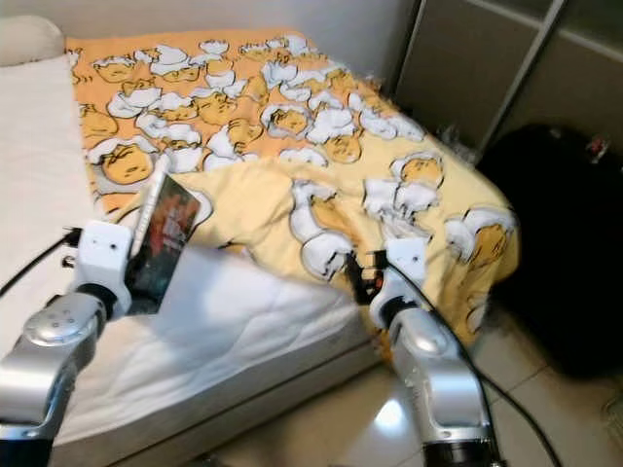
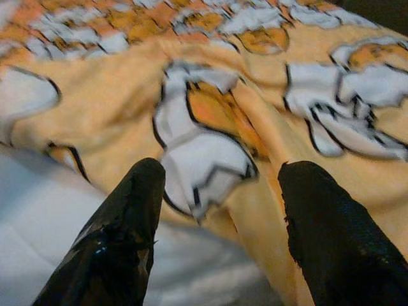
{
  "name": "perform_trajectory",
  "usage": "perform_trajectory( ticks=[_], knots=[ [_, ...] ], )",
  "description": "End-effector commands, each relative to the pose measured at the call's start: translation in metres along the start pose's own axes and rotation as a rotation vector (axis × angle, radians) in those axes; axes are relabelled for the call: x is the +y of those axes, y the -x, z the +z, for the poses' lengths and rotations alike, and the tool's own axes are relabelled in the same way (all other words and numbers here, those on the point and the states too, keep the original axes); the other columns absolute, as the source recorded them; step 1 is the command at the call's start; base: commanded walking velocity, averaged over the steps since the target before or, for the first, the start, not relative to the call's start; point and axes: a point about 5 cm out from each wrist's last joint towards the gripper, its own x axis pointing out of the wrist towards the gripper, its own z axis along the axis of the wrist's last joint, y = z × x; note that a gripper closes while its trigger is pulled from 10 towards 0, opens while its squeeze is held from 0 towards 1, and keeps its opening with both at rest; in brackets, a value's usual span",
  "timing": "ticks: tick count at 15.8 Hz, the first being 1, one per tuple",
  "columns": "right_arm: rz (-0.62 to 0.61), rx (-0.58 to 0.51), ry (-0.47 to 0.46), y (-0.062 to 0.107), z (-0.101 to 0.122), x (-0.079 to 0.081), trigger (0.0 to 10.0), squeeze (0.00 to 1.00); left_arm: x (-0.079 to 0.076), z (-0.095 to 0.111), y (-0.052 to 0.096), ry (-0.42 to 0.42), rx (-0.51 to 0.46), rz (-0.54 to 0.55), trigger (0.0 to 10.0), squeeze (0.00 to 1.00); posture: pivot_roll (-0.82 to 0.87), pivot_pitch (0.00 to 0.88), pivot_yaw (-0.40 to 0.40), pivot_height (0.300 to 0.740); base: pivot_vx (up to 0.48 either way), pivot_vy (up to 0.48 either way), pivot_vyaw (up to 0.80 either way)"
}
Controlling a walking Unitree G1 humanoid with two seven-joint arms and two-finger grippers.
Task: Clean up the room
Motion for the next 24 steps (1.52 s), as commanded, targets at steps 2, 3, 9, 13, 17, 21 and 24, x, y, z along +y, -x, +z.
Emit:
perform_trajectory(
  ticks=[2, 3, 9, 13, 17, 21, 24],
  knots=[
    [-0.015, -0.028, 0.023, 0.000, 0.005, 0.000, 10.0, 0.00, -0.003, 0.010, 0.001, -0.016, -0.047, -0.012, 10.0, 0.00, -0.03, 0.000, -0.048, 0.740, 0.000, 0.411, 0.00],
    [-0.015, -0.028, 0.025, 0.000, 0.005, 0.001, 10.0, 0.00, -0.003, 0.010, 0.001, -0.016, -0.047, -0.012, 10.0, 0.00, -0.02, 0.000, -0.049, 0.740, 0.000, 0.405, 0.00],
    [0.011, -0.031, 0.035, -0.001, 0.004, 0.006, 10.0, 0.00, -0.002, 0.010, 0.001, -0.022, -0.048, -0.007, 10.0, 0.00, -0.02, 0.000, -0.051, 0.740, 0.000, 0.408, 0.00],
    [0.029, -0.028, 0.021, -0.002, 0.003, 0.010, 10.0, 0.00, 0.000, 0.011, 0.000, -0.025, -0.051, -0.004, 10.0, 0.00, -0.02, 0.000, -0.050, 0.740, 0.000, 0.408, 0.00],
    [0.028, -0.025, 0.006, -0.002, 0.002, 0.009, 10.0, 0.00, 0.000, 0.012, 0.000, -0.035, -0.054, -0.003, 10.0, 0.00, -0.02, 0.000, -0.050, 0.740, 0.000, 0.407, 0.00],
    [0.032, -0.026, 0.009, -0.003, 0.003, 0.009, 10.0, 0.00, 0.001, 0.012, -0.001, -0.033, -0.053, 0.003, 10.0, 0.00, -0.02, 0.000, -0.048, 0.740, 0.000, 0.407, 0.00],
    [0.032, -0.029, 0.005, -0.005, 0.003, 0.011, 10.0, 0.00, 0.001, 0.012, -0.002, -0.036, -0.050, 0.001, 10.0, 0.00, -0.02, 0.000, -0.037, 0.740, 0.000, 0.406, 0.00]
  ],
)
